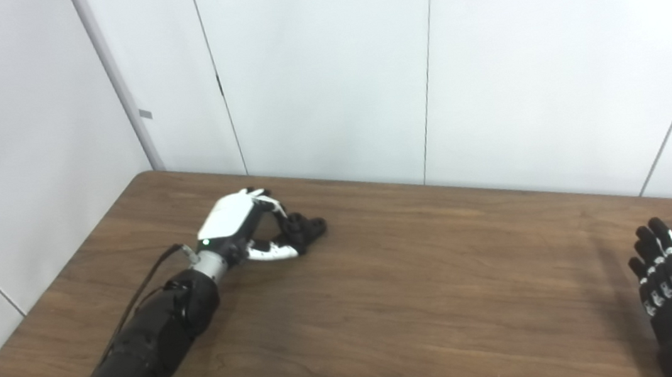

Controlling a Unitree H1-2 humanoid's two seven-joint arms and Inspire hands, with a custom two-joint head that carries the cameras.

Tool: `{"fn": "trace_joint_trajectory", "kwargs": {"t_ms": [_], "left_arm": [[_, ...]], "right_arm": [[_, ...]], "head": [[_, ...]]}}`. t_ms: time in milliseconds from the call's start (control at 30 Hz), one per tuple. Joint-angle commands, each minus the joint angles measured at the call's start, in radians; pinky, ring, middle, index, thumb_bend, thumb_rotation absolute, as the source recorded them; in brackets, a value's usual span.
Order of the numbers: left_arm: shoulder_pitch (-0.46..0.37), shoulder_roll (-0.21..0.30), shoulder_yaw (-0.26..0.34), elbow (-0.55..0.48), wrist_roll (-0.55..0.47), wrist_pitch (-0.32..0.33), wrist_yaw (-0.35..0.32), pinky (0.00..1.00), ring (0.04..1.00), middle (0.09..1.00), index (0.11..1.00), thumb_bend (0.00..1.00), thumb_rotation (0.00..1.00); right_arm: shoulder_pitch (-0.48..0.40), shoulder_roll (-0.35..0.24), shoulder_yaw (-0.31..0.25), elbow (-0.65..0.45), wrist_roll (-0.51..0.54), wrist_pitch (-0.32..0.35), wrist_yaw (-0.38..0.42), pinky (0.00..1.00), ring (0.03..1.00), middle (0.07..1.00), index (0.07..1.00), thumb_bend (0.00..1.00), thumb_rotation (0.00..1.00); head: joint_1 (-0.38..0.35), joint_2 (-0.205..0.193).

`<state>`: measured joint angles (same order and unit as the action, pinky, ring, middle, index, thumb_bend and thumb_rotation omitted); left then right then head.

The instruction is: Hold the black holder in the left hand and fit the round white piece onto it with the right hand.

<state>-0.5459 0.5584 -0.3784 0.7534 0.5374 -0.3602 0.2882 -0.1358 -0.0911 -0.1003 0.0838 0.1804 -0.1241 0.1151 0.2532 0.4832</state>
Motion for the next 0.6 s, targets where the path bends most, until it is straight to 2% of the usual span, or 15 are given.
{"fn": "trace_joint_trajectory", "kwargs": {"t_ms": [0, 200, 333, 567], "left_arm": [[0.027, -0.015, -0.009, -0.075, 0.027, 0.017, -0.054, 1.0, 0.978, 0.756, 0.483, 0.52, 0.05], [0.102, -0.043, 0.017, -0.252, 0.023, 0.065, -0.113, 1.0, 0.986, 0.762, 0.482, 0.52, 0.05], [0.151, -0.067, 0.028, -0.373, 0.011, 0.073, -0.159, 1.0, 0.995, 0.778, 0.482, 0.52, 0.05], [0.195, -0.1, 0.041, -0.488, 0.02, 0.079, -0.23, 1.0, 1.0, 0.788, 0.482, 0.52, 0.05]], "right_arm": [[0.005, 0.007, 0.002, -0.004, -0.002, -0.021, -0.006, 1.0, 1.0, 0.969, 0.963, 0.38, 1.0], [-0.001, 0.008, 0.002, -0.007, -0.012, -0.019, -0.01, 1.0, 1.0, 0.963, 0.952, 0.42, 1.0], [-0.003, 0.014, 0.005, -0.01, -0.027, -0.024, -0.018, 0.99, 0.987, 0.951, 0.939, 0.43, 1.0], [0.0, 0.021, 0.014, -0.038, -0.043, -0.001, -0.025, 0.97, 0.982, 0.947, 0.94, 0.46, 0.99]], "head": [[-0.003, 0.001], [-0.039, 0.009], [-0.07, 0.015], [-0.112, 0.028]]}}
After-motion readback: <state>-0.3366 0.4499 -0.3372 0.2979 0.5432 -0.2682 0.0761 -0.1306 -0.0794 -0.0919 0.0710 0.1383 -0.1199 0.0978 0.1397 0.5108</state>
